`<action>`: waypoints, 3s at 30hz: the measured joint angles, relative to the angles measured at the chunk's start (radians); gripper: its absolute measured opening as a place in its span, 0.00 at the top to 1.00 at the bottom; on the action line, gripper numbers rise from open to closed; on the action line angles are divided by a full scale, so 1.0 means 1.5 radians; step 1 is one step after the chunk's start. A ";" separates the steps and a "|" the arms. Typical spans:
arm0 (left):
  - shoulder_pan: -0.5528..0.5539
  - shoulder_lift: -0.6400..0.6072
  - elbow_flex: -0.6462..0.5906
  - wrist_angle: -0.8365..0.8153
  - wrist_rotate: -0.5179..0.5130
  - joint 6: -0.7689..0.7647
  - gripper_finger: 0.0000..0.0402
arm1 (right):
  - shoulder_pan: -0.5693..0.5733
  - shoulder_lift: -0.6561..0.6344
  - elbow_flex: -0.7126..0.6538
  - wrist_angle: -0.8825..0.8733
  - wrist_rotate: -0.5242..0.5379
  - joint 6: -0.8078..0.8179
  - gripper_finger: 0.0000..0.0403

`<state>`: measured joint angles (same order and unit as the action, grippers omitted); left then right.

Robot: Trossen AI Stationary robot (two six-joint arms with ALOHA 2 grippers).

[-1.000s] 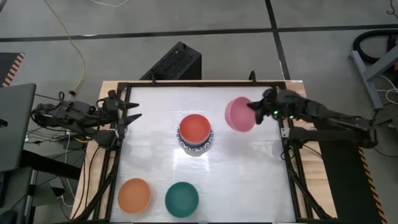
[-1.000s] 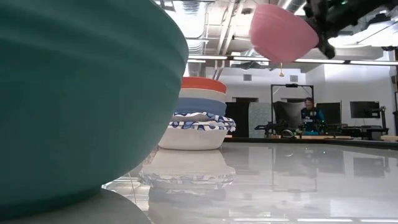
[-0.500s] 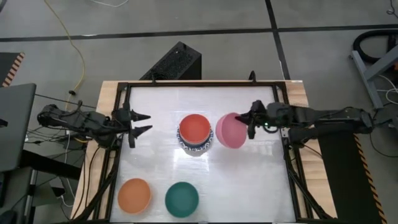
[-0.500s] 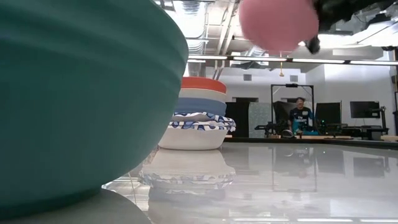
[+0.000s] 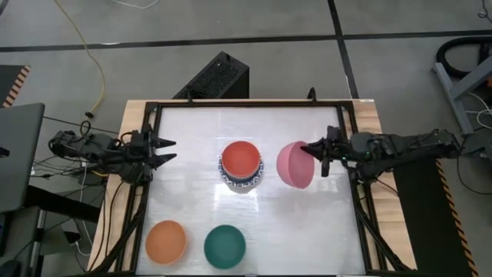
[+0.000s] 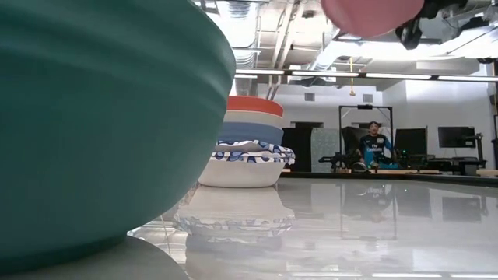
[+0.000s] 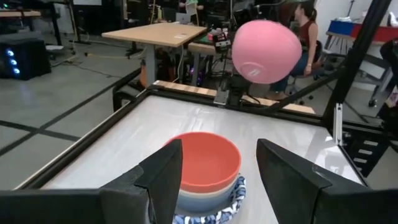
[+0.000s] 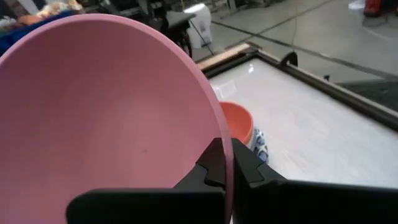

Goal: Nest bowls inside each other
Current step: Stack the pink bowl on top of the orange bowl

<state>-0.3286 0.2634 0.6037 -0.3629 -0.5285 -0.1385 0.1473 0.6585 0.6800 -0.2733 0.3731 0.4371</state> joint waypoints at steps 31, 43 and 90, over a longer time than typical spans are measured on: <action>0.001 -0.041 -0.068 0.100 -0.003 0.078 0.52 | -0.046 -0.126 0.000 -0.125 0.011 -0.035 0.97; 0.001 -0.041 -0.068 0.053 -0.022 0.079 0.52 | -0.046 -0.150 -0.092 -0.063 0.002 -0.037 0.97; 0.001 -0.173 -0.163 0.056 -0.034 0.026 0.52 | -0.135 0.324 0.084 0.363 -0.252 -0.025 0.97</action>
<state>-0.3275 0.0044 0.3592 -0.2794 -0.5799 -0.0996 -0.0559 1.1450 0.8059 0.2707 -0.0055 0.3992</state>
